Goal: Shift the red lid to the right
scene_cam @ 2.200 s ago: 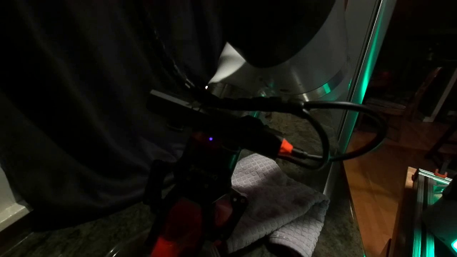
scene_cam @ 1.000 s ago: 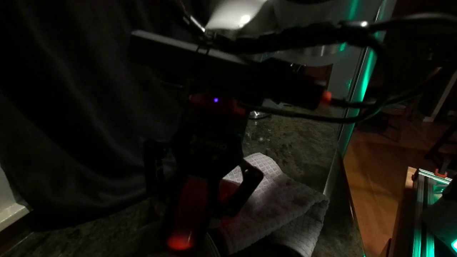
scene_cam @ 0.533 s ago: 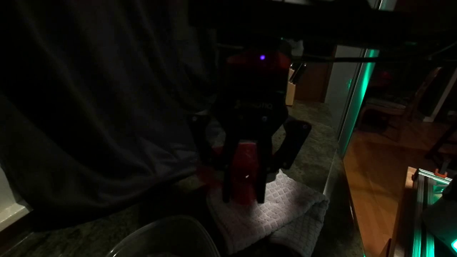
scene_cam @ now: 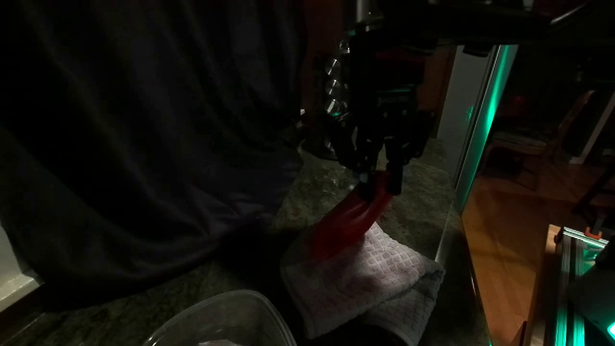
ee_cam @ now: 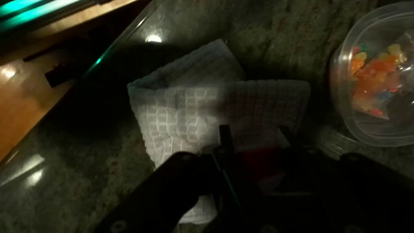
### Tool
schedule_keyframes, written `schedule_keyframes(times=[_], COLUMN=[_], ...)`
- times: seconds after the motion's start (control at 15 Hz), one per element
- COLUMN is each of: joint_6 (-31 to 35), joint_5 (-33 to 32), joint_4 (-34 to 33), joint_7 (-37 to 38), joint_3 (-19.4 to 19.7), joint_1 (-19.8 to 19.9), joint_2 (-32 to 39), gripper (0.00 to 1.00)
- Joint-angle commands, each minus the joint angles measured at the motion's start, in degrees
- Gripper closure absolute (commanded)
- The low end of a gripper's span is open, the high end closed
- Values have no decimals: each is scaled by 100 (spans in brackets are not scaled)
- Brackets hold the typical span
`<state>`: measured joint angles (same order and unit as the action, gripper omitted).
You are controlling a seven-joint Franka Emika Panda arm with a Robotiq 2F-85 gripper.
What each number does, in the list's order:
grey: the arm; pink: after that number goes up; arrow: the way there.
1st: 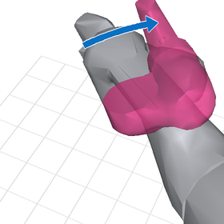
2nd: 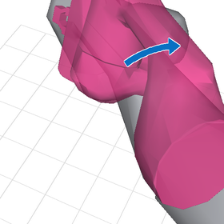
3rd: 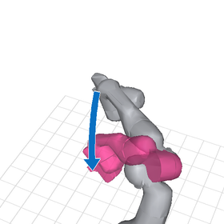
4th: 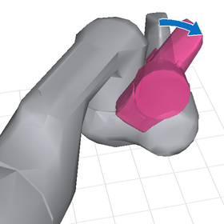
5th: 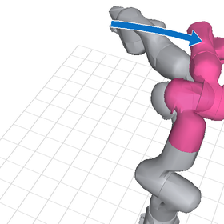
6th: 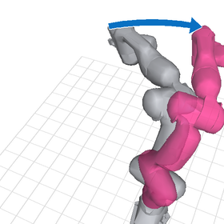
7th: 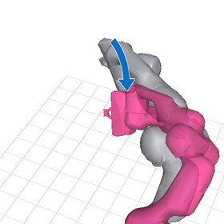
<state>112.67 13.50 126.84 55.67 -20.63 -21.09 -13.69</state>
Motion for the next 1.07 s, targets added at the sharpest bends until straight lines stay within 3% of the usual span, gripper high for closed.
schedule_keyframes(times=[0.0, 0.47, 1.0], joint_6=[150, 930, 2346], joint_5=[-445, -1232, -1724], joint_4=[693, 1280, 1845], joint_7=[-1289, -2977, -3698], joint_3=[202, 390, 486], joint_1=[266, 779, 1162], joint_2=[-714, -1429, -1825], gripper=[87, 87, 87])
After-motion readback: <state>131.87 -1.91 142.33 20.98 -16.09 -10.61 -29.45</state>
